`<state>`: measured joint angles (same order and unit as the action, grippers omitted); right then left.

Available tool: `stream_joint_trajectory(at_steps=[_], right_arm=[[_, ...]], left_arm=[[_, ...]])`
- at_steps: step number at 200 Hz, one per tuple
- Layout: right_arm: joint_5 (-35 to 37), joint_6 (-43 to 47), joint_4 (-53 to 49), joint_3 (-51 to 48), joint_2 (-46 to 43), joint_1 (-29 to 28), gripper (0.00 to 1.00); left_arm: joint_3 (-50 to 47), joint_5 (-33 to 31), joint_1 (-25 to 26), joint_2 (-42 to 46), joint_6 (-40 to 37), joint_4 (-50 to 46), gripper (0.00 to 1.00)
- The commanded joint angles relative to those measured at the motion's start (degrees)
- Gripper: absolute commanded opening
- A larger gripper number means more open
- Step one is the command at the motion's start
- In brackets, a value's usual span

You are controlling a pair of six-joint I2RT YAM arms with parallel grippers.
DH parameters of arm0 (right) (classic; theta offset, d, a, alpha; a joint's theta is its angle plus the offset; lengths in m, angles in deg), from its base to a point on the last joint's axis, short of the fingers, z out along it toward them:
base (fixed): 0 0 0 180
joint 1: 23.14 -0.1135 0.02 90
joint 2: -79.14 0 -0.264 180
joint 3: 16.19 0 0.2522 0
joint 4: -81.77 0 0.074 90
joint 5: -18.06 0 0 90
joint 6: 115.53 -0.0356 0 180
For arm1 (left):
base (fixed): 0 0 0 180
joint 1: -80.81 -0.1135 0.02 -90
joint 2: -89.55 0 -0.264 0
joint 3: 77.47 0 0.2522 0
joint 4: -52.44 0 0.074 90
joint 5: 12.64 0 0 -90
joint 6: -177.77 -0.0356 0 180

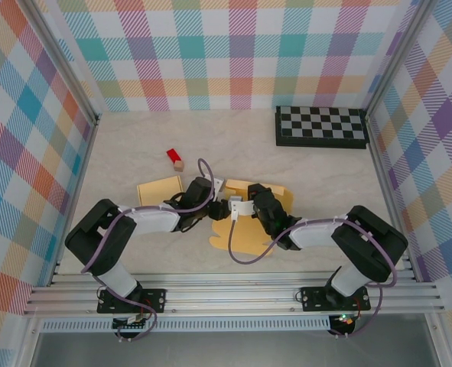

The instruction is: Fold the paper box

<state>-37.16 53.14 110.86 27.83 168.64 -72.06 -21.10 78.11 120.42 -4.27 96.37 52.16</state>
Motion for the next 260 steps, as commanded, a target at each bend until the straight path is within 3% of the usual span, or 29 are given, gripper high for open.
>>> stream_joint_trajectory(at_steps=[1,51,82,115,201,237,260], right_arm=[[-0.94,0.88,-0.4,-1.3,1.12,-1.26,0.0],[-0.09,1.75,-0.55,-2.32,0.75,-2.4,0.0],[0.84,1.26,-0.62,-2.41,1.59,-3.33,0.0],[2.04,-0.38,-1.06,-2.24,1.78,-4.32,0.0],[2.48,-3.86,-5.27,-2.18,-0.8,-5.56,0.0],[2.14,-5.39,-6.29,-1.97,-1.33,-6.29,0.0],[1.1,-7.52,-11.13,-1.81,-2.44,-6.44,0.0]], left_arm=[[1.81,-5.6,0.37,-1.36,2.1,-1.69,0.63],[-0.35,-14.22,1.06,-1.46,5.15,-1.04,0.63],[-2.79,-12.25,1.7,0.42,6.37,3.5,0.63],[-2.22,-16.4,3.9,1.27,8.29,5.05,0.64],[-3.48,-19.77,6.42,1.38,9.21,13.17,0.62],[-3.03,-18.6,6.32,0.05,7.6,16.84,0.61],[-3.88,-11.12,6.32,1.18,5.04,21.14,0.62]])
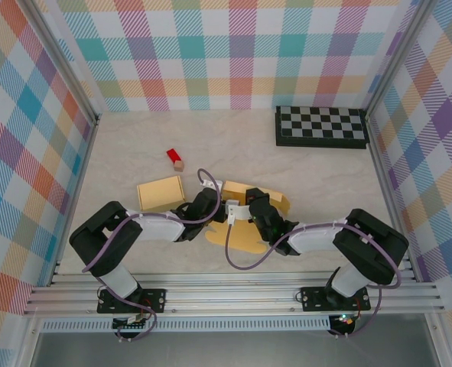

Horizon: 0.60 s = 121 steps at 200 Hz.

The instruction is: Fold the paper box

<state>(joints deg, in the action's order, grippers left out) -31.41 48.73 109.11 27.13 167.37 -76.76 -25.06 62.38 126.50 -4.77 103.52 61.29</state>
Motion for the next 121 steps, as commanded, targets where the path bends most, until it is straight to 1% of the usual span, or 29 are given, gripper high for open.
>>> stream_joint_trajectory(at_steps=[1,15,24,34,66,82,93,103,121], right_arm=[[-4.71,-3.26,-9.69,-1.14,-1.32,-1.75,0.0],[-5.2,-4.45,-11.13,-1.05,-2.17,-1.74,0.0],[-5.02,-4.47,-10.94,-1.0,-2.37,-1.75,0.0],[-5.0,-4.3,-10.69,-0.86,-2.29,-1.74,0.0],[-4.83,-4.28,-10.32,-0.53,-1.66,-1.74,0.0],[-4.84,-4.47,-10.77,-0.38,-1.66,-1.75,0.0],[-4.85,-4.55,-11.1,-0.43,-1.74,-1.62,0.0],[-4.85,-4.95,-11.47,-0.56,-1.82,-1.42,0.0],[-4.88,-5.74,-11.69,-0.96,-2.32,-0.5,0.0]], left_arm=[[0.01,5.05,0.21,1.77,-2.29,12.1,0.62],[-0.17,10.74,0.22,2.95,-3.83,11.86,0.63],[-0.35,12.41,0.22,3.39,-4.08,11.43,0.63],[-0.96,12.42,0.21,3.62,-4.06,11.47,0.63],[-0.24,7.88,0.27,1.86,-3.63,8.9,0.62],[0.62,7.59,0.16,1.0,-4.29,7.89,0.61],[0.46,8.44,0.11,1.36,-5.11,7.78,0.61],[0.28,10.62,-0.04,2.43,-6.35,6.91,0.61],[0.67,15.77,-0.4,5.47,-9.55,1.15,0.63]])
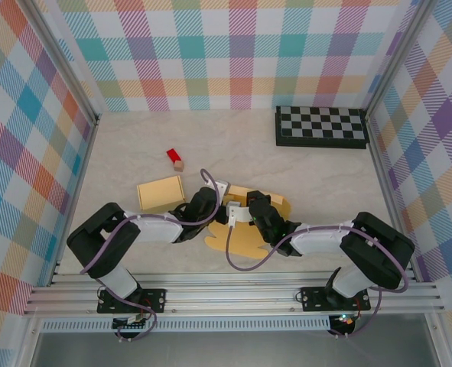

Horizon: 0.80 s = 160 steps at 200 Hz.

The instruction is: Fold the paper box

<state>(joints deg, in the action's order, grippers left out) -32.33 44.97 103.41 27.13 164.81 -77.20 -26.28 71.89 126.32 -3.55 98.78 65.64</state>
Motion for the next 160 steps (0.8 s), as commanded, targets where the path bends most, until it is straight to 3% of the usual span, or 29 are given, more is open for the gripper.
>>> stream_joint_trajectory(at_steps=[1,24,61,86,104,115,129,160], right_arm=[[-3.95,-2.05,-6.01,-0.93,0.22,0.02,0.0],[-4.06,-1.77,-5.77,-0.8,-0.5,0.88,0.0],[-4.17,-0.67,-4.74,-1.24,-1.18,1.68,0.0],[-4.2,-0.21,-4.5,-1.18,-1.42,1.76,0.0],[-4.14,0.16,-4.46,-1.26,-1.88,1.71,0.0],[-4.22,0.34,-4.5,-1.46,-2.38,1.77,0.0],[-4.79,0.69,-4.3,-1.9,-3.3,1.77,0.0],[-6.96,1.22,-5.01,-2.95,-7.31,1.77,0.0]], left_arm=[[1.92,6.53,-0.24,4.55,-5.05,-3.7,0.64],[-0.64,10.42,-1.42,10.68,-8.75,-10.24,0.67],[-11.33,10.51,-6.21,24.42,-7.37,-9.71,0.75],[-16.64,8.09,-8.47,32.71,-5.05,-8.95,0.81],[-19.8,2.41,-9.19,37.1,-3.14,-8.48,0.83],[-20.7,-1.52,-10.06,37.53,-1.77,-9.58,0.83],[-20.38,-2.06,-12.01,35.24,-1.2,-11.18,0.82],[-16.73,1.62,-15.02,27.46,0.06,-11.72,0.8]])
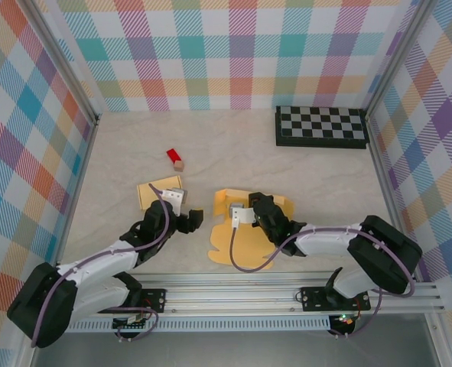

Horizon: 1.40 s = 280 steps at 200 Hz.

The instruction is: Fold the paper box

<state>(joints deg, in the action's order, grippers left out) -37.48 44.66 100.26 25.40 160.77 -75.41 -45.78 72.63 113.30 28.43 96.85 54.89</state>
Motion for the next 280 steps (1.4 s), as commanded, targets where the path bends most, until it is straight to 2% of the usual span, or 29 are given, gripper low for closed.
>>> stream_joint_trajectory(at_steps=[1,47,67,105,146,220,280], right_arm=[[-1.87,1.52,-1.89,-1.22,-3.38,-0.02,0.0],[-3.47,3.63,-1.27,-2.26,-7.48,-0.12,0.0],[-3.71,3.37,-1.18,-2.34,-7.87,-0.11,0.0],[-3.95,3.2,-1.23,-2.35,-7.7,-0.2,0.0],[-4.25,2.49,-2.74,-2.01,-7.42,-0.22,0.0],[-3.89,2.32,-2.75,-1.5,-5.45,-0.2,0.0],[-3.89,2.25,-3.33,-1.82,-4.64,-0.2,0.0]], left_arm=[[2.88,1.09,-1.99,-4.83,1.94,-0.9,0.8],[5.69,14.9,-2.56,-13.88,1.87,8.0,0.8],[8.87,18.32,-2.52,-16.95,0.65,8.32,0.79],[12.54,21.08,-2.52,-20.84,-2.33,8.59,0.78],[15.9,27.91,-1.62,-25.27,-2.75,9.24,0.69],[17.34,23.51,3.05,-28.17,-0.81,11.73,0.72],[15.42,23.49,4.14,-26.75,-0.72,13.02,0.72]])
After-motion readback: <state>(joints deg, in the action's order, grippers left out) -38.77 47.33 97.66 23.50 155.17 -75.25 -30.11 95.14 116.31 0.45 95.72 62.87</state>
